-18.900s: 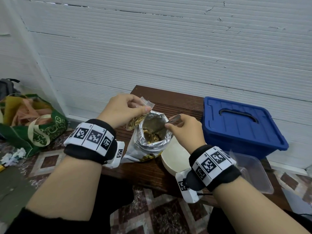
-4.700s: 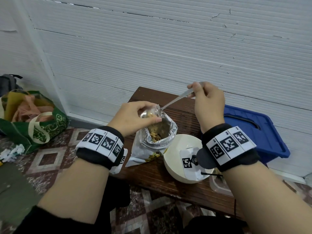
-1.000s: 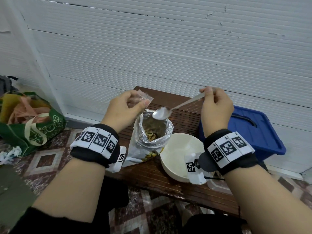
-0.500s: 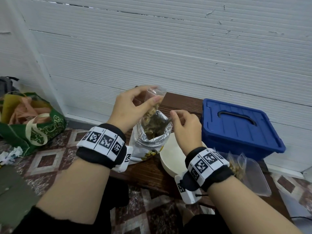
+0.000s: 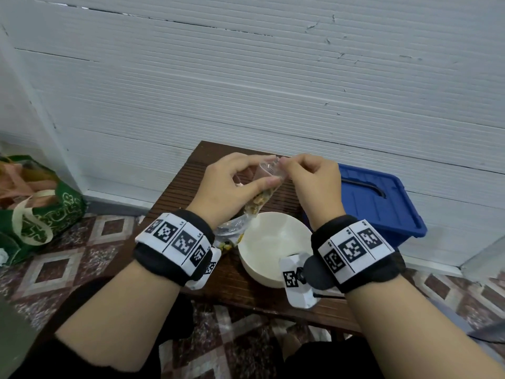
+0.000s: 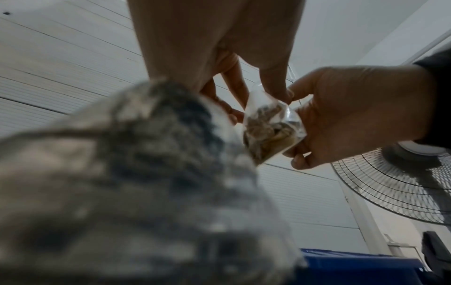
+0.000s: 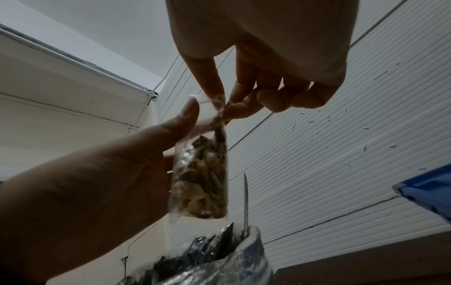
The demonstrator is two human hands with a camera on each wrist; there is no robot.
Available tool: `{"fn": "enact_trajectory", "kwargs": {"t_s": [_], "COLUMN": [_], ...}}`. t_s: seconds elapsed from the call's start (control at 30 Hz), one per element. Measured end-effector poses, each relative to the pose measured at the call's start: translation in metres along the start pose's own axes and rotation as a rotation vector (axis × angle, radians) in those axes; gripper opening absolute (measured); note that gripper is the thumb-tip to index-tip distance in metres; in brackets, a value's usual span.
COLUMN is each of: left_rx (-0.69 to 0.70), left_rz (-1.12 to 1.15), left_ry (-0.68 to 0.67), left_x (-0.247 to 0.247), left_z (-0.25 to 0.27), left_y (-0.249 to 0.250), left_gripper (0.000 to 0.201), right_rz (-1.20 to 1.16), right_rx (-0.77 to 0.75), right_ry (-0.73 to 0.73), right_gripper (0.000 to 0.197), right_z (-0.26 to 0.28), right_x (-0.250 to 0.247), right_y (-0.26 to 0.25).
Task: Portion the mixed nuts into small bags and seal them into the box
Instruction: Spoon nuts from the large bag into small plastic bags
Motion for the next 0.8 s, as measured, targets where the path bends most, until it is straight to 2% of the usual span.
{"fn": "enact_trajectory", "kwargs": {"t_s": [0.23,0.47,0.8], "left_rx": [-0.034,-0.023,-0.038], "left_rz": [-0.003,0.085,0.085], "left_ry": [-0.098,-0.151,-0.195], "left_x": [0.02,0.038,0.049], "left_z": [-0.001,0.002,0.005], "left_y": [0.003,0.015,0.011], "left_gripper": [0.051,0.039,0.039], "right_rz": [0.045,0.044,0.073], "right_rx": [0.0,0.025,0.049], "right_ry": [-0.002,0.031,0.072], "right_gripper": [0.02,0.02,0.018], "right_z": [0.01,0.022,0.031], "right_x": [-0.021,-0.042,-0.049], "right_y": [-0.002,-0.006,0.001]}}
Point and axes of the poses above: each hand's wrist, its own z-axis away from the middle knuckle, its own x-axis out of the palm, y = z × x, the point moved 9 cm from there along -z, towards the middle knuckle, and after that the axes turned 8 degrees about -y, right-handed, at the moved point
